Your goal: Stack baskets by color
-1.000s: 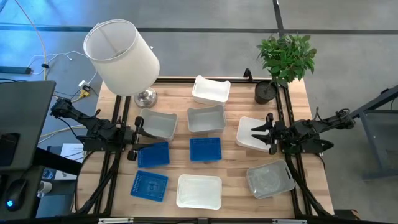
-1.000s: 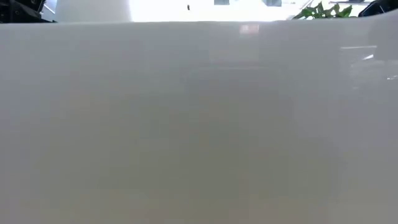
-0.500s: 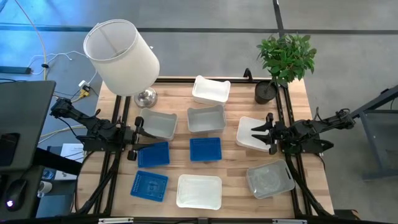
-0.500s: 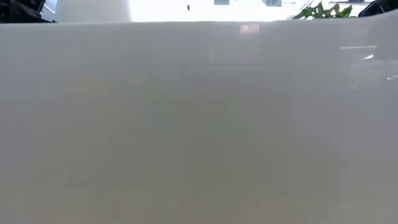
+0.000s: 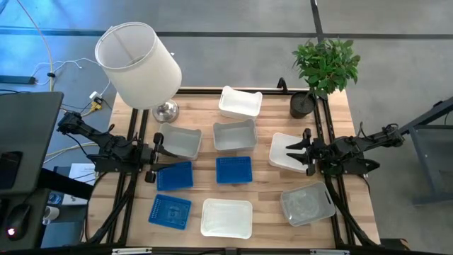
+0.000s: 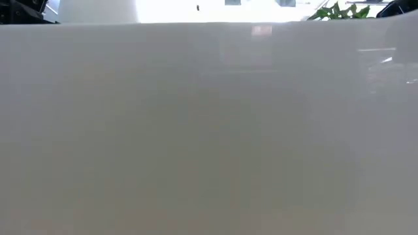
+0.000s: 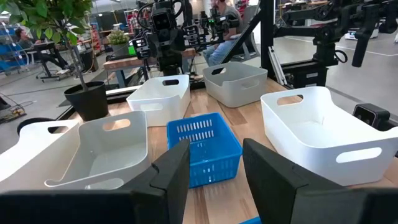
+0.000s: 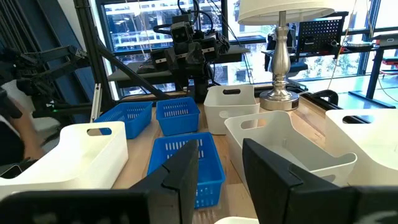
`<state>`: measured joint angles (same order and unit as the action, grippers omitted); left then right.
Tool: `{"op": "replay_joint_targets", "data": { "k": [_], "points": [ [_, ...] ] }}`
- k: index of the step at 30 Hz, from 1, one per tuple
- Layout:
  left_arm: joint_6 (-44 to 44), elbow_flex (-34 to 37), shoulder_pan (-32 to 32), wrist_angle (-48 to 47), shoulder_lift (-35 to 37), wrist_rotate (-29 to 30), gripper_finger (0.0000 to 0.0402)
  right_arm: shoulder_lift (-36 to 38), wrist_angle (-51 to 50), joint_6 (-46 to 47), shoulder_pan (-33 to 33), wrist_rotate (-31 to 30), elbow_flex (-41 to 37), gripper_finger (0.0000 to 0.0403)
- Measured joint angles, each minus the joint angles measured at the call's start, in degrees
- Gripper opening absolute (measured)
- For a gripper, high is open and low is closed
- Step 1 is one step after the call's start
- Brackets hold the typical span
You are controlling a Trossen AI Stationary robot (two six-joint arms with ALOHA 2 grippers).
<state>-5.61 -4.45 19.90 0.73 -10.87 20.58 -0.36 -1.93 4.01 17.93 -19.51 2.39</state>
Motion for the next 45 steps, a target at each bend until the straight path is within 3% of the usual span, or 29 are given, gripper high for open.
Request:
{"op": "replay_joint_targets", "data": {
  "k": [45],
  "points": [
    [-0.6, 0.0, 0.0, 0.4, 0.0, 0.8, 0.0136, 0.0, 0.0, 0.1, 0.0, 0.0, 0.0, 0.0114]
  ]
}}
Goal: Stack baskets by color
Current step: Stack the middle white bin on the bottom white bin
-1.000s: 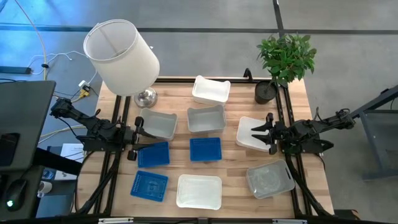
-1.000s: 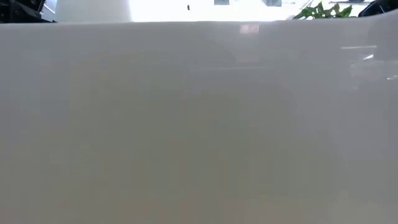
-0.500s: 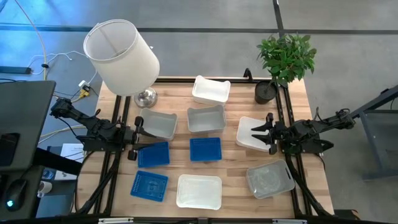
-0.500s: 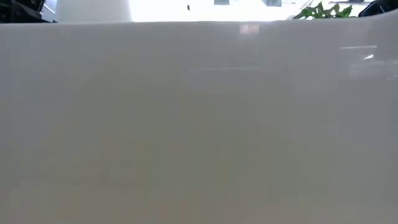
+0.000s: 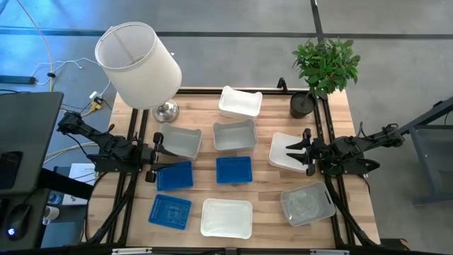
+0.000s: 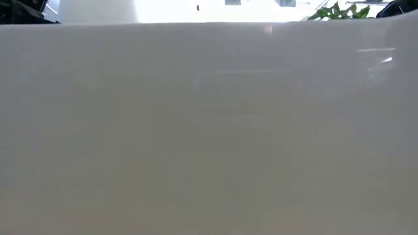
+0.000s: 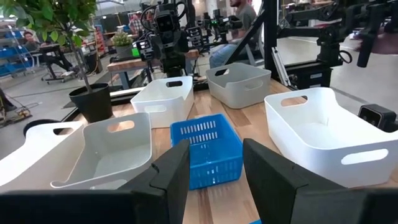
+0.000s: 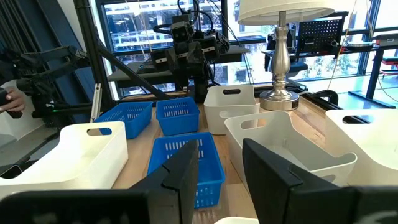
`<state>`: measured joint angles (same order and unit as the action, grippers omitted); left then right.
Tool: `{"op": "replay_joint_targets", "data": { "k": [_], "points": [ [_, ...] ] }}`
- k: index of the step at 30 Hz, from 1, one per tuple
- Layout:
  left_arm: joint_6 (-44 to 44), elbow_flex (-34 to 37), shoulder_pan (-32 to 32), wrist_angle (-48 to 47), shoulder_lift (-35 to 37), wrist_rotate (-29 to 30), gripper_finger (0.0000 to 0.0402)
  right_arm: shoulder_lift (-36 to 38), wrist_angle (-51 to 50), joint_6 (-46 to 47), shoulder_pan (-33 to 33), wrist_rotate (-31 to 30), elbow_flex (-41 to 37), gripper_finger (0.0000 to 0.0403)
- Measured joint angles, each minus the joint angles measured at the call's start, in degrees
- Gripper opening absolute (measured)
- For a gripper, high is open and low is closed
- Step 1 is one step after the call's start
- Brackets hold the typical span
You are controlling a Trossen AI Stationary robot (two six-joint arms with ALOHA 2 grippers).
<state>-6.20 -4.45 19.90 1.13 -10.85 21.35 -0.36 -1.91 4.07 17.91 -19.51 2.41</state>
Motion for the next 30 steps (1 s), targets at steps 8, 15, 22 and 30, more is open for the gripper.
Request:
{"op": "replay_joint_targets", "data": {
  "k": [8, 15, 22, 30],
  "points": [
    [6.0, 0.0, 0.0, 0.0, 0.0, -0.1, 0.0136, 0.0, 0.0, 10.9, 0.0, 0.0, 0.0, 0.0114],
    [12.1, 0.0, 0.0, 0.0, 0.0, -0.1, 0.0136, 0.0, 2.4, 20.4, 0.0, -1.1, -0.1, 0.0114],
    [19.1, 0.0, 0.0, 0.0, 0.0, -1.5, 0.0136, 0.0, 5.3, 20.0, 0.0, 0.8, -0.1, 0.0114],
    [19.1, 0.0, 0.0, 0.0, 0.0, -1.4, 0.0136, 0.0, 12.2, 24.4, 0.0, 0.4, 0.2, 0.0114]
  ]
}}
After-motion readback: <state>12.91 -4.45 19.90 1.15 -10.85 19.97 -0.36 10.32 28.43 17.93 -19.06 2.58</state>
